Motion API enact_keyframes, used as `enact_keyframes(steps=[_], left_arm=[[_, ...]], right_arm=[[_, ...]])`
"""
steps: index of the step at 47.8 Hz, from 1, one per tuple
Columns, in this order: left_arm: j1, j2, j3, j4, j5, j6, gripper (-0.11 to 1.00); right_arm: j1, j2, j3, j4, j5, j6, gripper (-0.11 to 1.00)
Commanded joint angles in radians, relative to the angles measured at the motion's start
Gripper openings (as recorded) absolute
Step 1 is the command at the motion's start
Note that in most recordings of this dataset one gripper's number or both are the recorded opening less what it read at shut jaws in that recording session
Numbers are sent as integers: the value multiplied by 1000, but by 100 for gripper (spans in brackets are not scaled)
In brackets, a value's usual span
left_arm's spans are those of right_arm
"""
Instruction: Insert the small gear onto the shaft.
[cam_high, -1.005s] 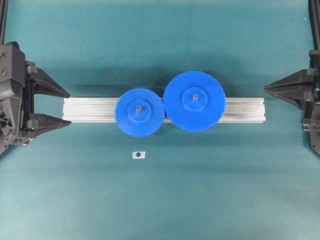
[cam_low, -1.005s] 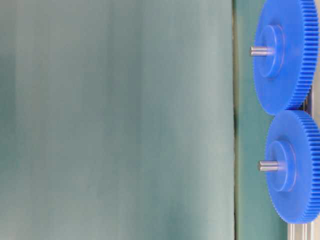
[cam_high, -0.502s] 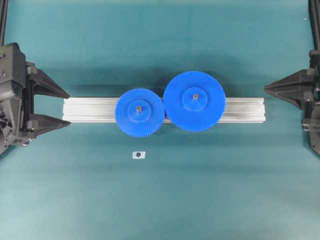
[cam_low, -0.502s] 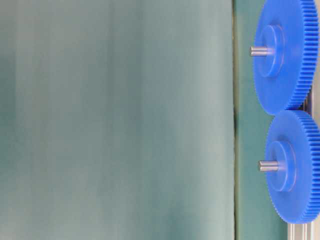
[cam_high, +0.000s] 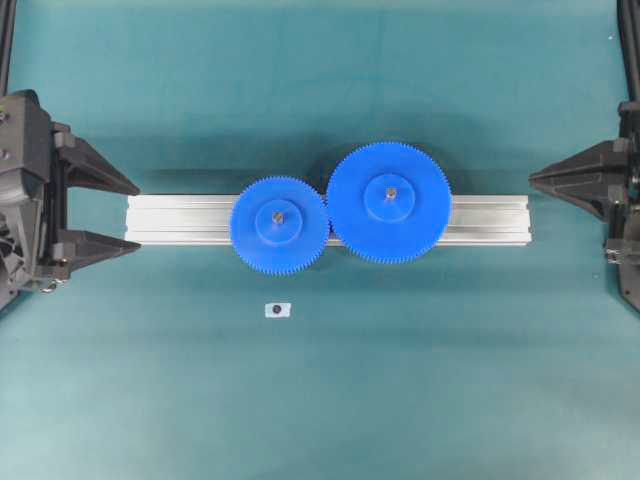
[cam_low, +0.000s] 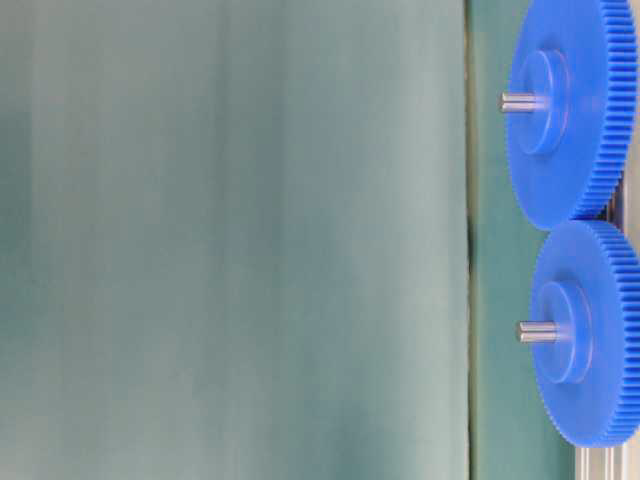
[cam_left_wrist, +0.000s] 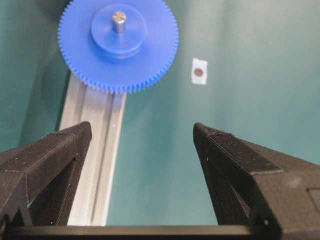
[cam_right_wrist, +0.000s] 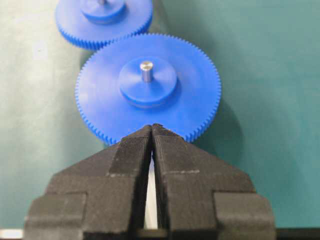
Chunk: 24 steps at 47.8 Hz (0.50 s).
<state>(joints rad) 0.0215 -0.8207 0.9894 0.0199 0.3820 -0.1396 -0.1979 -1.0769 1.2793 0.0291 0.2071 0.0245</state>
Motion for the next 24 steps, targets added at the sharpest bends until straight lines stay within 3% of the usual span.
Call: enact_keyframes(steps=[1, 24], left_arm=[[-2, 5, -15, 3, -8, 2, 83], [-2, 8, -14, 3, -25, 2, 83]], right_arm=[[6, 6, -11, 2, -5, 8, 11], [6, 6, -6, 2, -2, 8, 11]])
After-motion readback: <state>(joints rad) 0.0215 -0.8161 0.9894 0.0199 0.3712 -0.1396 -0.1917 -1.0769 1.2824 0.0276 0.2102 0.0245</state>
